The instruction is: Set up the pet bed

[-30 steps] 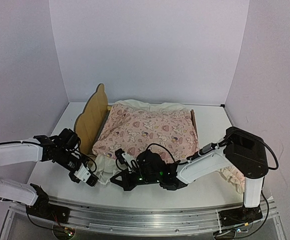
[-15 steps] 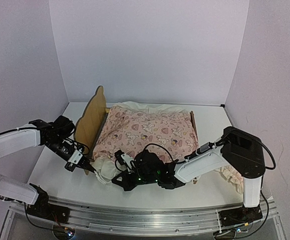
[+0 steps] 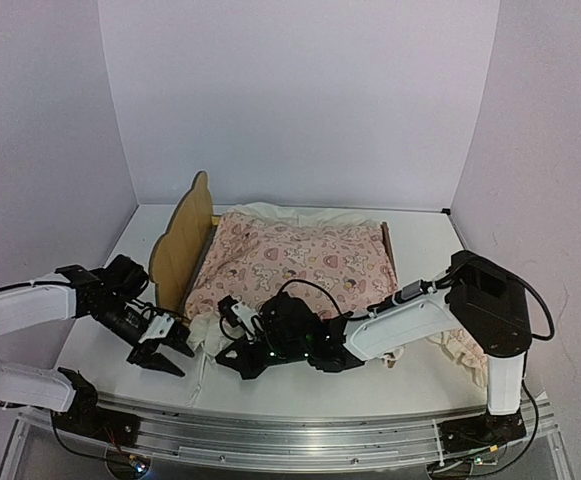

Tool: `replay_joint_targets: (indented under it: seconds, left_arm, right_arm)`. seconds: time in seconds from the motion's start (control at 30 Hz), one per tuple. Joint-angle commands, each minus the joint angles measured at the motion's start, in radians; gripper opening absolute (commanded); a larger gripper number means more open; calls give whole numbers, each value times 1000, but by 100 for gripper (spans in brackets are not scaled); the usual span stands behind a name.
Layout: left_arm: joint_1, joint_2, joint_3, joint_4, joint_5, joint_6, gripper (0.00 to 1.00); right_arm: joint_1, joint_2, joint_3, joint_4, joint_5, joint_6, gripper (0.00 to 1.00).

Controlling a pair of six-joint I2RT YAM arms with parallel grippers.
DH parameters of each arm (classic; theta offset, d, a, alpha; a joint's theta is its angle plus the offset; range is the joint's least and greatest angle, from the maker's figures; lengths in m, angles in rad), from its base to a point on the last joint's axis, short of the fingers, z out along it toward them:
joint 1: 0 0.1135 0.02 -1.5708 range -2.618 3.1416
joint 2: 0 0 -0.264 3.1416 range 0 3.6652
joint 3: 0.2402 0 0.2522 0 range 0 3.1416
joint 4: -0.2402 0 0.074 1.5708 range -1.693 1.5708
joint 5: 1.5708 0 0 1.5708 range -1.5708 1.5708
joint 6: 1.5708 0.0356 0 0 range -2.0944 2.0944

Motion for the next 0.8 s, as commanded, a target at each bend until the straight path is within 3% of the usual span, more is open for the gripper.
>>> replay_joint_targets:
  seconds: [0.0, 0.07, 0.13, 0.3, 0.37, 0.53, 0.77]
  left_arm:
    - [-7, -186, 40, 359, 66, -888, 35]
    - [-9, -290, -22, 519, -43, -1142, 20]
    - [-11, -327, -36, 556, -67, -1265, 20]
    - [-11, -271, -17, 463, -329, -1584, 22]
    - [-11, -247, -44, 447, -327, -1687, 22]
    - [-13, -218, -106, 423, -385, -1797, 22]
    - [-16, -248, -183, 484, -370, -1836, 14]
  right_arm:
    - [17, 21, 54, -21, 3, -42, 0]
    - [19, 26, 65, -21, 3, -41, 0]
    - [19, 30, 78, -22, -3, -43, 0]
    - [19, 38, 102, -21, 0, -47, 0]
    - [19, 49, 123, -21, 10, -50, 0]
    - [19, 72, 145, -24, 75, -35, 0]
    - [18, 82, 146, -25, 148, -67, 0]
